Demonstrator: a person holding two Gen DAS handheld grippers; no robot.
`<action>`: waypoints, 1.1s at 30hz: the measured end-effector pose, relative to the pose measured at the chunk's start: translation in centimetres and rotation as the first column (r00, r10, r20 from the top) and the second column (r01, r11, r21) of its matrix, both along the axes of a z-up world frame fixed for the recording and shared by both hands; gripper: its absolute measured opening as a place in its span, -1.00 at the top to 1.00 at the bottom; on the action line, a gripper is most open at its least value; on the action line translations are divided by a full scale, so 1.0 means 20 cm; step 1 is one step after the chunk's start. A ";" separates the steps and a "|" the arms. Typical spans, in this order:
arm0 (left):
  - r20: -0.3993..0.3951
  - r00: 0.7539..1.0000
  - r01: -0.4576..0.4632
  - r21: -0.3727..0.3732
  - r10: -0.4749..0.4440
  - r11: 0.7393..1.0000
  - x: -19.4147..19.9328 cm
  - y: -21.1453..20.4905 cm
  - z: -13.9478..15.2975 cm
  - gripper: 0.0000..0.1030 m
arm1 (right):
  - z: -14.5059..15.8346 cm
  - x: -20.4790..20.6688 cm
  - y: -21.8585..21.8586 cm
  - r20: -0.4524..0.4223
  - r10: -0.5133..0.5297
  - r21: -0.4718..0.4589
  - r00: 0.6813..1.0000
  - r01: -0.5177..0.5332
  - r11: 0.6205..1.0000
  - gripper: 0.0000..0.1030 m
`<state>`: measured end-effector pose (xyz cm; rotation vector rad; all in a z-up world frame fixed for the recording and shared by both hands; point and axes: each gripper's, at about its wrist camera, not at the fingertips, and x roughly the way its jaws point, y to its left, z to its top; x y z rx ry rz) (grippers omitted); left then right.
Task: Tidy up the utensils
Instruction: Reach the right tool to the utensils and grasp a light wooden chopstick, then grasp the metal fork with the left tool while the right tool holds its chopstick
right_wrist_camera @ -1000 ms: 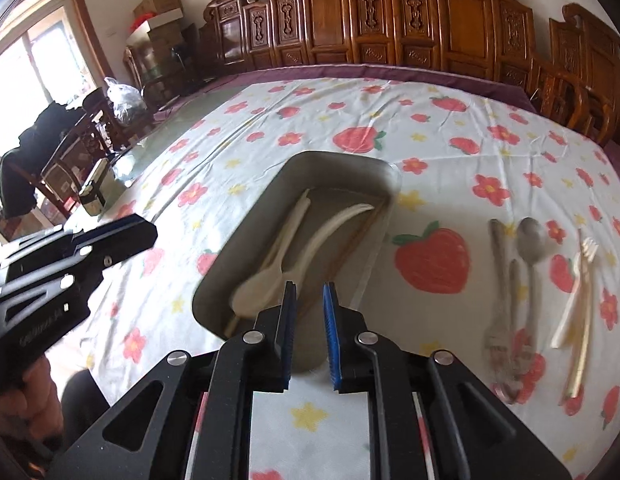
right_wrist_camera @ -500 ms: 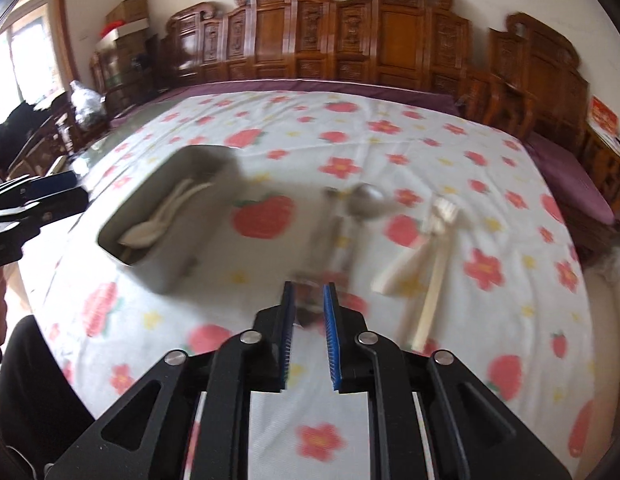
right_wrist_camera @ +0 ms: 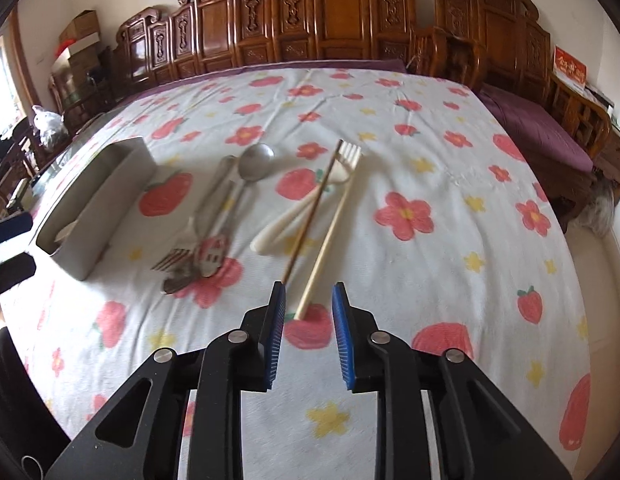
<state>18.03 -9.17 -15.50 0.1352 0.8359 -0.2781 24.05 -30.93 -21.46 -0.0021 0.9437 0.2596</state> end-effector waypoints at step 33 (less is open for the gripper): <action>-0.115 0.993 -0.001 0.003 0.001 1.000 0.27 -0.17 -0.18 -0.44 | -0.16 0.15 -0.15 -0.112 -0.062 -0.083 0.992 0.053 0.995 0.89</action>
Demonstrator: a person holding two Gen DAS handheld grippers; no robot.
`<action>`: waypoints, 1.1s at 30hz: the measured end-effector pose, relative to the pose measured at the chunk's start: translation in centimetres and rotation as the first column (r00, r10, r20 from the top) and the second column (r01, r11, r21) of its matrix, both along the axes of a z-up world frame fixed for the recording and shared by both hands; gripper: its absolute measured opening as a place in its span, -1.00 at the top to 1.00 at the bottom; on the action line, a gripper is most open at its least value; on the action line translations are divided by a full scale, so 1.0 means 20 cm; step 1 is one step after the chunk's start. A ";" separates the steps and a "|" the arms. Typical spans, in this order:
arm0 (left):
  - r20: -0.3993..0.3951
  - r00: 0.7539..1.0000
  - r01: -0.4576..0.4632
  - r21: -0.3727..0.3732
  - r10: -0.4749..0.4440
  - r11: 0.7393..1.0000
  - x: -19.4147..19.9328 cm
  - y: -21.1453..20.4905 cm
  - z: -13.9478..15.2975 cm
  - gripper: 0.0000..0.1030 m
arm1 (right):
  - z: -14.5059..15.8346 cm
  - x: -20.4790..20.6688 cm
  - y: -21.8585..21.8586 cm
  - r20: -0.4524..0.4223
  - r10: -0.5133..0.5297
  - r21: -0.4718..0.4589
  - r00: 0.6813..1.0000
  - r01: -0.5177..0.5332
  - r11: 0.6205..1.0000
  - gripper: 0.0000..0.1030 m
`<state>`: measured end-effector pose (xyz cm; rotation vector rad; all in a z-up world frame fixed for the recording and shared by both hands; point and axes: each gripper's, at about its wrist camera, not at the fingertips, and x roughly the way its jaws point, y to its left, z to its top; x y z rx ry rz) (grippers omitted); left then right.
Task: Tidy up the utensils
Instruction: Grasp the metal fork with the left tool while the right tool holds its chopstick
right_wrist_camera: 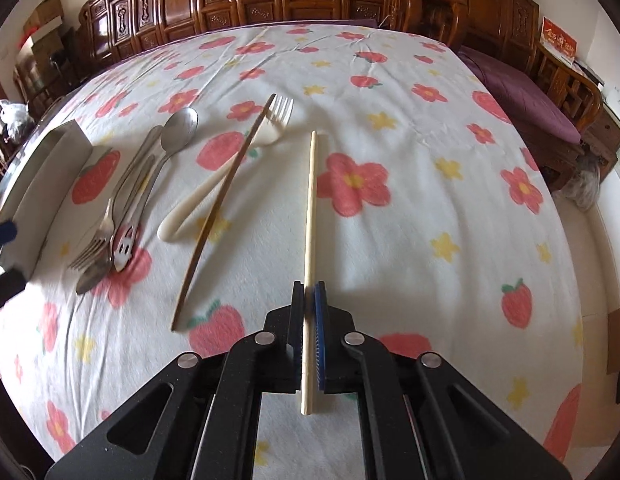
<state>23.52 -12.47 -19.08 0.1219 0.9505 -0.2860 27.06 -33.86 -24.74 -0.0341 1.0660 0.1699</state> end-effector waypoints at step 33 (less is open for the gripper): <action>-0.155 0.983 -0.084 0.110 0.100 0.990 0.47 -0.11 -0.23 0.49 | 0.00 -0.01 -0.02 0.026 0.048 0.011 0.999 -0.048 0.999 0.88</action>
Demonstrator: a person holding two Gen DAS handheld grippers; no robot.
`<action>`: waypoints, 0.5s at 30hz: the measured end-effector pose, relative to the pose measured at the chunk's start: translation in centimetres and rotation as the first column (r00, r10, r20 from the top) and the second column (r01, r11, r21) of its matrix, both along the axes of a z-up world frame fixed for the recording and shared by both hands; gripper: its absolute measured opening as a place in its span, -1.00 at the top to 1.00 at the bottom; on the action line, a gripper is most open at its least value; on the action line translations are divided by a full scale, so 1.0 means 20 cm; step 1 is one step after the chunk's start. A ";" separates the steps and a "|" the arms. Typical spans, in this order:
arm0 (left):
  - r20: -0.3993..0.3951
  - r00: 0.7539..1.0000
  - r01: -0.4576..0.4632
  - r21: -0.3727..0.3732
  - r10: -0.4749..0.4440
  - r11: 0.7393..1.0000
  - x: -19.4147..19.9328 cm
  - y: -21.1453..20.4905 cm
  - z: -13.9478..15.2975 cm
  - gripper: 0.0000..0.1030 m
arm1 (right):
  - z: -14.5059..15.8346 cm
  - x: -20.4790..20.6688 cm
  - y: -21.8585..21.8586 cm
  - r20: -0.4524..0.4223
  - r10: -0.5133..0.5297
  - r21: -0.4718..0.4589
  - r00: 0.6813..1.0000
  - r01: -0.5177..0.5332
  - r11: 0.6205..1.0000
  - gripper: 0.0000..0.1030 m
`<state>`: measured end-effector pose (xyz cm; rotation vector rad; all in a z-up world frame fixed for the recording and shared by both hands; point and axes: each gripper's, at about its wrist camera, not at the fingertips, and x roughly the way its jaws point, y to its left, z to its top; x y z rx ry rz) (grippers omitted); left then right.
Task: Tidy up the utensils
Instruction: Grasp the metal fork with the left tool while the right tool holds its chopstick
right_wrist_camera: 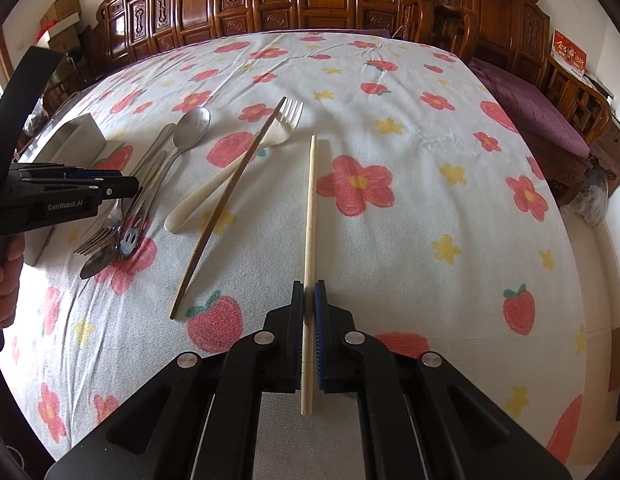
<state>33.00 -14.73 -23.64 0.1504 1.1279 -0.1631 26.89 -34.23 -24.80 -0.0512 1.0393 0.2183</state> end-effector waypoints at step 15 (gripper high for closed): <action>-0.003 1.000 0.029 0.027 -0.029 0.999 -0.08 -0.01 0.02 0.88 | 0.00 0.01 -0.03 -0.017 -0.012 0.037 1.000 0.013 0.999 0.89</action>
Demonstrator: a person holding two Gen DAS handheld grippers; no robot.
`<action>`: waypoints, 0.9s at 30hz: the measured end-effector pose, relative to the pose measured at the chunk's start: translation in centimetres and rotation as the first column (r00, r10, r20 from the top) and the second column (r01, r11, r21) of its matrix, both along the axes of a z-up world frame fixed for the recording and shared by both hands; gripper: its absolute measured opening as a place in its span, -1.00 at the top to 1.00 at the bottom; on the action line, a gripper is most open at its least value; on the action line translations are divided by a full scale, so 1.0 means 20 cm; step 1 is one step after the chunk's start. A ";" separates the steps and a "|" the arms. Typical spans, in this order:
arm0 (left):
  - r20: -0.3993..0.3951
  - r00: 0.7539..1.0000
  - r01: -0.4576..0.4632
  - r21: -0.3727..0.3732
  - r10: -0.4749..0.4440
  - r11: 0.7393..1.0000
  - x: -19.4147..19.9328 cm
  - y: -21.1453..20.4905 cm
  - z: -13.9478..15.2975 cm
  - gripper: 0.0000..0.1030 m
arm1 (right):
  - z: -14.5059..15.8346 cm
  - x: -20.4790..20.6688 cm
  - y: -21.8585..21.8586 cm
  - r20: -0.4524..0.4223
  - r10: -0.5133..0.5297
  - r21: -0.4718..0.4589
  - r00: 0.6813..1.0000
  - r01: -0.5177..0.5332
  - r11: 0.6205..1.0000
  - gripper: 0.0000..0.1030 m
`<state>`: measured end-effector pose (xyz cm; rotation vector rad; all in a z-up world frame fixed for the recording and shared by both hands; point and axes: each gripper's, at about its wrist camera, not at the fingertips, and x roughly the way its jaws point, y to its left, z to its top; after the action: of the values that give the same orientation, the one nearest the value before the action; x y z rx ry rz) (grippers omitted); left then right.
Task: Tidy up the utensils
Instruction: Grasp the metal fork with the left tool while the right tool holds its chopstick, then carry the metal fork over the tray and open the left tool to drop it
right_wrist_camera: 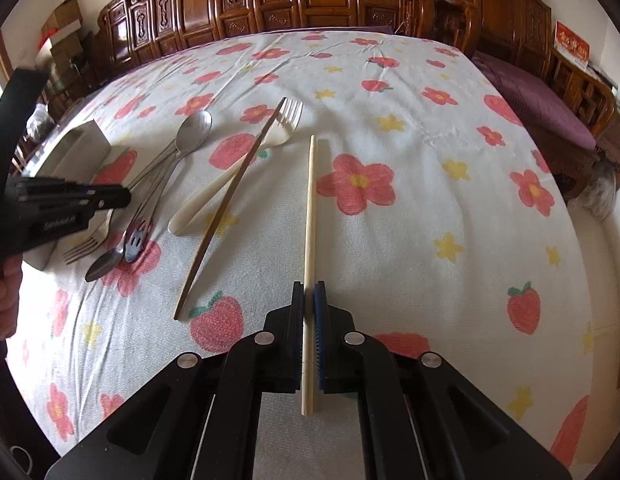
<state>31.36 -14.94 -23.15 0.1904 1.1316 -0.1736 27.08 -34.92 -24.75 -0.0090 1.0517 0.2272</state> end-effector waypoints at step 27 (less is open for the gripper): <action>0.176 0.984 0.026 -0.077 -0.012 0.997 -0.24 0.24 0.47 0.88 | 0.44 -0.07 0.16 0.142 0.030 0.059 0.989 -0.039 0.997 0.89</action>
<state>26.54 -10.14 -13.67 0.1432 0.9456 -0.2143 25.70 -31.80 -15.97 0.0123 0.9037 0.2866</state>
